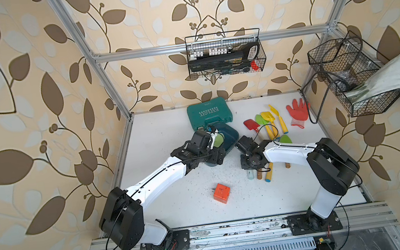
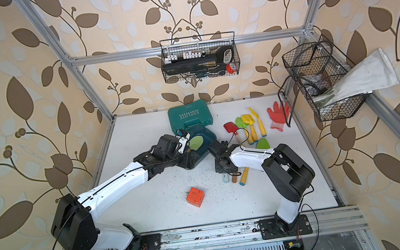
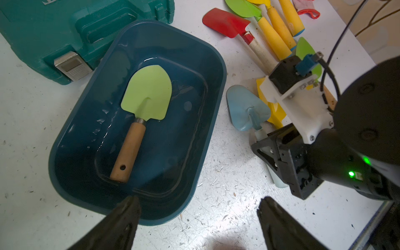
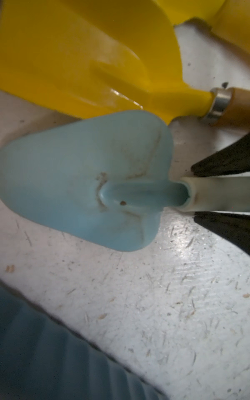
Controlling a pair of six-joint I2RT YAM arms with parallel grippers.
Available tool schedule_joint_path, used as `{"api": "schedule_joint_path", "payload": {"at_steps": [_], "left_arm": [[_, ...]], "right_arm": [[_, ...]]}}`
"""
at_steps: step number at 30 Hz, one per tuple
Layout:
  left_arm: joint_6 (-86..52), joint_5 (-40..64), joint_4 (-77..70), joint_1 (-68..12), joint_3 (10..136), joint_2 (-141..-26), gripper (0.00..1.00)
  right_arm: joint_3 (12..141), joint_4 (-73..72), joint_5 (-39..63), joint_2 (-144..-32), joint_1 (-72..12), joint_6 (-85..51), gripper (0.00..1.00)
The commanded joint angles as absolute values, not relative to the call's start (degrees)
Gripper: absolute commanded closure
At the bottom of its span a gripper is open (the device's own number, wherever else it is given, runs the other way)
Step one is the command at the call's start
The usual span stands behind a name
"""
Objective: Take the shovel out of the storage box
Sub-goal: Move the shovel to the center of the board.
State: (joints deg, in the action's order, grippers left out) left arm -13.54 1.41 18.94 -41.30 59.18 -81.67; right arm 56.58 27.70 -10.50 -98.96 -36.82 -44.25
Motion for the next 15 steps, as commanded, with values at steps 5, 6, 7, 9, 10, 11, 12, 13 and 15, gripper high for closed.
{"api": "schedule_joint_path", "payload": {"at_steps": [5, 6, 7, 9, 10, 11, 12, 13, 15], "left_arm": [[-12.70, -1.10, 18.84, -41.18, 59.24, -80.84, 0.12], [-12.67, -1.07, 18.81, -41.01, 59.32, -81.01, 0.12], [-12.64, -0.78, 18.68, -40.80, 59.33, -81.26, 0.12], [-12.60, -0.18, 18.45, -40.20, 59.47, -81.93, 0.13], [-12.48, 0.16, 18.33, -39.82, 59.57, -82.18, 0.13], [-12.40, 0.50, 18.30, -39.40, 59.83, -83.58, 0.13], [-12.27, 0.74, 18.29, -38.92, 60.07, -84.69, 0.13], [-12.05, 1.19, 18.12, -38.36, 60.45, -85.70, 0.13], [-11.17, 2.30, 17.93, -37.13, 61.63, -88.06, 0.15]], "right_arm": [[56.61, 28.09, -10.22, -92.57, -37.54, -42.60, 0.52], [56.17, 28.50, -10.53, -90.90, -37.82, -42.26, 0.51], [55.52, 28.72, -10.50, -88.70, -37.96, -41.87, 0.49], [54.21, 29.09, -9.94, -83.79, -37.97, -40.87, 0.46], [53.81, 29.77, -9.83, -81.14, -37.93, -40.03, 0.43], [53.66, 30.78, -10.13, -78.28, -37.88, -38.78, 0.40], [53.70, 31.69, -10.36, -76.20, -37.59, -37.50, 0.38], [53.84, 32.55, -10.25, -73.48, -36.94, -35.85, 0.37], [54.02, 33.52, -8.67, -69.80, -34.57, -32.90, 0.36]]}}
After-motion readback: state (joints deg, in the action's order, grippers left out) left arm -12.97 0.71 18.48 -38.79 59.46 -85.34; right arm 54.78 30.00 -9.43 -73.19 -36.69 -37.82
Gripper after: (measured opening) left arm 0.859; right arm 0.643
